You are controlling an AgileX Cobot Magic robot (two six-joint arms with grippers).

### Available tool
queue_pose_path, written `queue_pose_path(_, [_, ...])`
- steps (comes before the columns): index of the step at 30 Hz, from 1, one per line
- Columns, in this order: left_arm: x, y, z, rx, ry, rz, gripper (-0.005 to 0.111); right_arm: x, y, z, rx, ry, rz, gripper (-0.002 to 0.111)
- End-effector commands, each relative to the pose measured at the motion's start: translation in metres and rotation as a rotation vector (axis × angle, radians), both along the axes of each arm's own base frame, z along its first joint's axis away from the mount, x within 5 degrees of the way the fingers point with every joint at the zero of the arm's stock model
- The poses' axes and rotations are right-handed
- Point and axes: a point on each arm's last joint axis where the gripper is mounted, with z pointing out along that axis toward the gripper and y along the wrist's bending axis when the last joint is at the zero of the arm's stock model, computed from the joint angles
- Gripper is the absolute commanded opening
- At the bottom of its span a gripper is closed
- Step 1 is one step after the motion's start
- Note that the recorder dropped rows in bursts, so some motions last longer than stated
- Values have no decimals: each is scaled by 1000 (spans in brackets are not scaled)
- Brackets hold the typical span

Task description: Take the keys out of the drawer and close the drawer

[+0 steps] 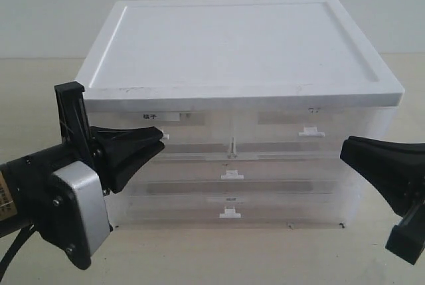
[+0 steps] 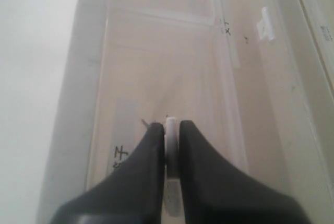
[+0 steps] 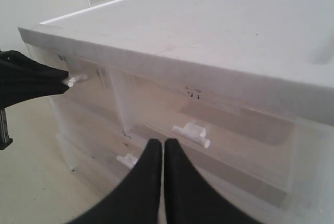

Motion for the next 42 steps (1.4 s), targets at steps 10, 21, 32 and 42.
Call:
queue_pose_path(10, [-33,0,-14,36,102,-57,4,2,-1,1,-11,-4,-11,0])
queue_pose_path(21, [-72,8,6,-17,295,-209,4,2,-1,1,-11,-2,-16,0])
queue_pose_path(32, [-68,-8,70,-523,754,-237,4,3,-3,0,-11,10,-33,0])
queue_pose_path(42, [-34,-25,129,-477,924,-53,4,4,-3,0,-10,11,-37,0])
